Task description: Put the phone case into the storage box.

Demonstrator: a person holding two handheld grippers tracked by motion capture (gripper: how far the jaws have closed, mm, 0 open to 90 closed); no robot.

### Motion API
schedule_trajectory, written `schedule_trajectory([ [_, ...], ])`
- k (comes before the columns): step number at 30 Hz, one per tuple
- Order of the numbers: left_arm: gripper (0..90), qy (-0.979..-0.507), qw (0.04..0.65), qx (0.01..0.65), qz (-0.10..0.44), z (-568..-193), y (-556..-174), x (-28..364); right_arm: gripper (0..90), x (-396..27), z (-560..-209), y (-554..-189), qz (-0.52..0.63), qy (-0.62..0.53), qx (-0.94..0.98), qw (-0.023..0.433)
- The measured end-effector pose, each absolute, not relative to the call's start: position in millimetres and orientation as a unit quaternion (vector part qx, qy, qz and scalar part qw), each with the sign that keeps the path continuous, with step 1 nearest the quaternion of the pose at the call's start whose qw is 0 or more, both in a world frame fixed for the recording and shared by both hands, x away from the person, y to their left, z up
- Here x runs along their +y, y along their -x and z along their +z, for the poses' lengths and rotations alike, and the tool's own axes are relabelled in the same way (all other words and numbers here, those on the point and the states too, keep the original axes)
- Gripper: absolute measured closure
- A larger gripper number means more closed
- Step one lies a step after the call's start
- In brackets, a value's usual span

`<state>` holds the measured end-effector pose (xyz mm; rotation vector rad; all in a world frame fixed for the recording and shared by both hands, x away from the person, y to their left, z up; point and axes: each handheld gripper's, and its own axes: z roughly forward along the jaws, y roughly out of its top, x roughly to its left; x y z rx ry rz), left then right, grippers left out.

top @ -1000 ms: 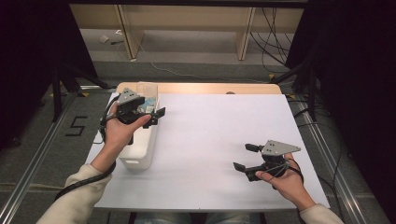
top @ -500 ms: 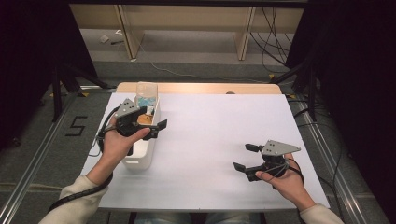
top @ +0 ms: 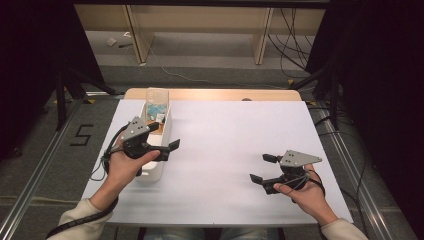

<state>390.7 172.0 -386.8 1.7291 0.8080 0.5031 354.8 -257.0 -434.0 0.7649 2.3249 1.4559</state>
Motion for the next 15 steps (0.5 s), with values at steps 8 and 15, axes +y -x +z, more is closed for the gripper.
schedule_trajectory([
  [8, 4.4, -0.735, 0.555, 0.328, 0.212, -392.3, -381.1, 171.8, 16.3, -256.9, -434.0, -354.8, 0.505, -0.266, 0.808, 0.146],
  [15, 4.1, -0.739, 0.553, 0.320, 0.212, -397.6, -374.8, 173.4, 16.3, -257.1, -434.0, -354.8, 0.505, -0.266, 0.808, 0.147],
])
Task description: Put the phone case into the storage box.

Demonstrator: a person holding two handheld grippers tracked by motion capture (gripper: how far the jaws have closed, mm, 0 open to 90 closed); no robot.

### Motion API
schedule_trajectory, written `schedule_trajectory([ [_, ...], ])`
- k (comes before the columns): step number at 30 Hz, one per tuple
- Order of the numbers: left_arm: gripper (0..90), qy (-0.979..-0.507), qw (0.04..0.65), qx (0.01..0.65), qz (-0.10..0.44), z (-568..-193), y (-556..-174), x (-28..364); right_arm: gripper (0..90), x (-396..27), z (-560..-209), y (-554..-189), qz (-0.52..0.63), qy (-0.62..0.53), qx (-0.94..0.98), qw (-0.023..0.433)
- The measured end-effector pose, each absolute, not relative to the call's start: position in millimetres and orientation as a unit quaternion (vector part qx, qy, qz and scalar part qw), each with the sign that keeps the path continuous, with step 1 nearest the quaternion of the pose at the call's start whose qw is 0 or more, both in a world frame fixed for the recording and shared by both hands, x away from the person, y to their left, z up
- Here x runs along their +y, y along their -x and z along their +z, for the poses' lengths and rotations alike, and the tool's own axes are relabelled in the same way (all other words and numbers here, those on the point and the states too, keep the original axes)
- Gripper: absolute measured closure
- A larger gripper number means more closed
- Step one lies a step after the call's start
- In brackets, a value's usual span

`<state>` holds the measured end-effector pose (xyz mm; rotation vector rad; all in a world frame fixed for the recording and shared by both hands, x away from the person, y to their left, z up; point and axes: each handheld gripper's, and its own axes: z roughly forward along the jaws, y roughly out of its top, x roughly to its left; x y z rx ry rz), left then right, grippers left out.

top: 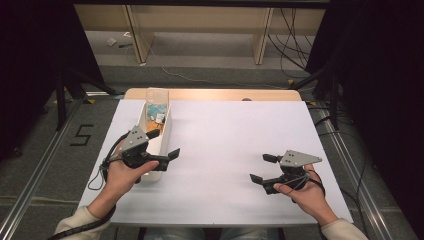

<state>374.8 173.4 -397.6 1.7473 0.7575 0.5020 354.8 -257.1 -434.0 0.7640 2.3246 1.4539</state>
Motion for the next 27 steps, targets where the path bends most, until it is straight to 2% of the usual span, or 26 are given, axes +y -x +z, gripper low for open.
schedule_trajectory([
  [27, 3.6, -0.751, 0.542, 0.309, 0.217, -415.3, -359.6, 173.2, 16.3, -258.3, -433.1, -354.7, 0.507, -0.265, 0.807, 0.149],
])
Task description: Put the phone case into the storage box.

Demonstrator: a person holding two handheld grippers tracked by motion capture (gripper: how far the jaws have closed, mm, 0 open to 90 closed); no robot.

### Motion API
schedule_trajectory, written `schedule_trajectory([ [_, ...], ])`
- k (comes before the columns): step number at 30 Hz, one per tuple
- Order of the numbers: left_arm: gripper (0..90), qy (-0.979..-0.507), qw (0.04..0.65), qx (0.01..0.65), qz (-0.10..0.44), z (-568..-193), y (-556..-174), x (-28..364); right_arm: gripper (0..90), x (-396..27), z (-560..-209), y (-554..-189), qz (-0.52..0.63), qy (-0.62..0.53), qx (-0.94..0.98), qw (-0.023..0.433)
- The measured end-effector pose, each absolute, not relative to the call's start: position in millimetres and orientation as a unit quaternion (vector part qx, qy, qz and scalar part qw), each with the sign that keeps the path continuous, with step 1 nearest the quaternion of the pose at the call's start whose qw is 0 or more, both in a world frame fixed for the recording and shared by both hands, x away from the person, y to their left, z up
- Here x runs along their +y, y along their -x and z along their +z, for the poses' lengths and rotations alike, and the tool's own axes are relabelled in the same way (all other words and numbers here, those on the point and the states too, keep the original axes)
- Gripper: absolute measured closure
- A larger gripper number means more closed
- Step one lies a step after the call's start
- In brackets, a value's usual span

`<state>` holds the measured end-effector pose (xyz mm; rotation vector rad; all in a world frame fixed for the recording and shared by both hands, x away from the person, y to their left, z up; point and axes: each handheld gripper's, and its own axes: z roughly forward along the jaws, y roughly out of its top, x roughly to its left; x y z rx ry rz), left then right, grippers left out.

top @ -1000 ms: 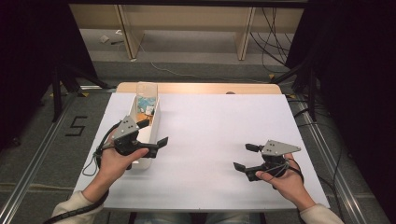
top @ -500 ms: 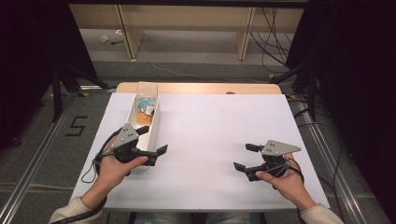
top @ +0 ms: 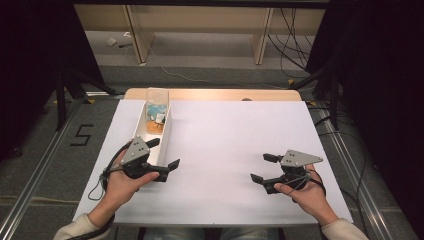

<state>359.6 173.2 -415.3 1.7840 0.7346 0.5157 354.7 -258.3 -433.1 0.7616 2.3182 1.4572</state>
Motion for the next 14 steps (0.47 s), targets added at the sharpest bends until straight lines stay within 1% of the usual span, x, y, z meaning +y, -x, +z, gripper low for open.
schedule_trajectory([
  [14, 4.1, -0.751, 0.545, 0.309, 0.211, -415.8, -360.2, 172.8, 16.3, -258.9, -433.8, -355.3, 0.506, -0.267, 0.807, 0.148],
])
